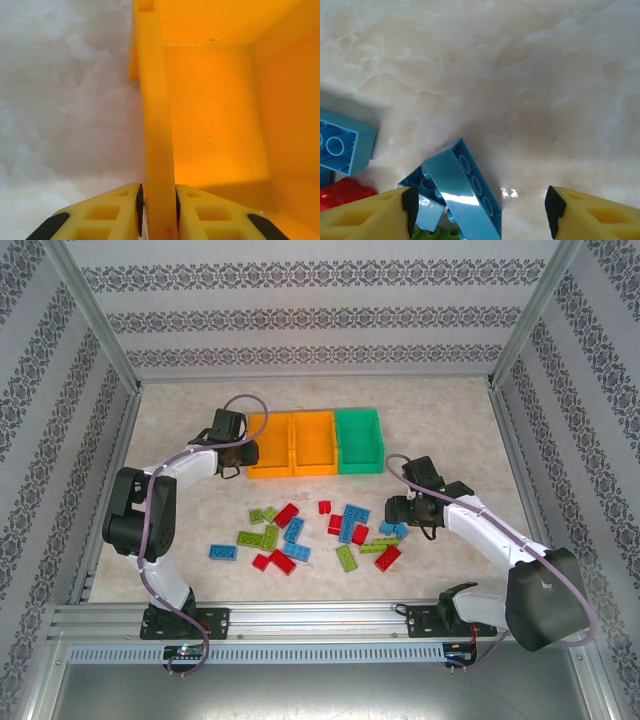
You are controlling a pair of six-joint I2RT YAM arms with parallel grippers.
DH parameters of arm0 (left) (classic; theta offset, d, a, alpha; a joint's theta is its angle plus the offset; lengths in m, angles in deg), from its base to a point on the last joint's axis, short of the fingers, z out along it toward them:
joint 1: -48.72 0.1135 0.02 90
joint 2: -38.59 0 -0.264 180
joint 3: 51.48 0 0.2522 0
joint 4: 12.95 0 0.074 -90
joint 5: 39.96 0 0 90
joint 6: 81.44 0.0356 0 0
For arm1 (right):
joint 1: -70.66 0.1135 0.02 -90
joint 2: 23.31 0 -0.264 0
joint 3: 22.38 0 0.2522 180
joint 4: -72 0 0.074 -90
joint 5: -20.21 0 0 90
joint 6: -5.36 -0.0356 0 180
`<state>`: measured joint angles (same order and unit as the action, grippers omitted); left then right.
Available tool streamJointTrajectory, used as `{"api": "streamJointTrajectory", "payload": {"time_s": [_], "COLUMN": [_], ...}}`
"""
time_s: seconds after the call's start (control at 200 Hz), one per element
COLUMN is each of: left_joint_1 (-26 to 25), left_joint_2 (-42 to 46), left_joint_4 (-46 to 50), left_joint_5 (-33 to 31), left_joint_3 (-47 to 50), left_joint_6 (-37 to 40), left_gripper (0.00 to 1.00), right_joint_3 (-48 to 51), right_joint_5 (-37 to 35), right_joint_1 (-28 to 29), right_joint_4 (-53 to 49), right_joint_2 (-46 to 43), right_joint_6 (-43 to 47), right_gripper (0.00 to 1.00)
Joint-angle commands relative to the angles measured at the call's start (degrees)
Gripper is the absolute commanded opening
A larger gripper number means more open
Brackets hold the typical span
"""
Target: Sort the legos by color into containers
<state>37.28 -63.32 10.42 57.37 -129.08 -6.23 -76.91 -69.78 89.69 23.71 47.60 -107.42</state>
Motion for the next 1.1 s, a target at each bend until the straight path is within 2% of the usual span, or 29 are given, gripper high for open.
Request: {"api": "streamJointTrajectory", "payload": {"time_s": [0.0, 0.09, 0.39, 0.555, 0.734, 0.969, 1.094], "left_joint_1": [-1.90, -2.44, -4.04, -4.67, -5.36, -5.53, -5.54], "left_joint_2": [2.01, 2.80, 6.24, 10.33, 15.11, 18.63, 19.56], "left_joint_4": [0.99, 0.82, 1.99, 1.49, 0.77, 1.29, 1.03], "left_joint_5": [1.37, 1.46, -1.80, -2.72, -2.95, -2.94, -2.50], "left_joint_3": [1.05, 1.74, 3.47, 5.92, 8.98, 11.12, 12.37], "left_joint_6": [2.31, 2.31, 0.38, -0.66, -1.70, -2.15, -2.60], "left_gripper": [0.26, 0.28, 0.59, 0.69, 0.71, 0.71, 0.71], "right_joint_3": [0.48, 0.10, -1.06, -1.37, -2.49, -3.08, -2.84], "right_joint_5": [-0.59, 0.14, 1.04, 1.04, -1.25, -4.02, -3.34], "right_joint_1": [0.81, 0.87, 1.99, 2.50, 2.86, 2.78, 2.86], "right_joint_4": [-0.95, -0.01, 2.46, 3.74, 3.35, 2.98, 3.01], "right_joint_2": [0.06, 1.20, 5.68, 7.54, 9.63, 9.83, 9.83], "right_joint_6": [-1.00, -1.14, -1.27, -1.56, -2.12, -2.83, -2.86], "right_gripper": [0.69, 0.69, 0.68, 0.67, 0.62, 0.44, 0.42]}}
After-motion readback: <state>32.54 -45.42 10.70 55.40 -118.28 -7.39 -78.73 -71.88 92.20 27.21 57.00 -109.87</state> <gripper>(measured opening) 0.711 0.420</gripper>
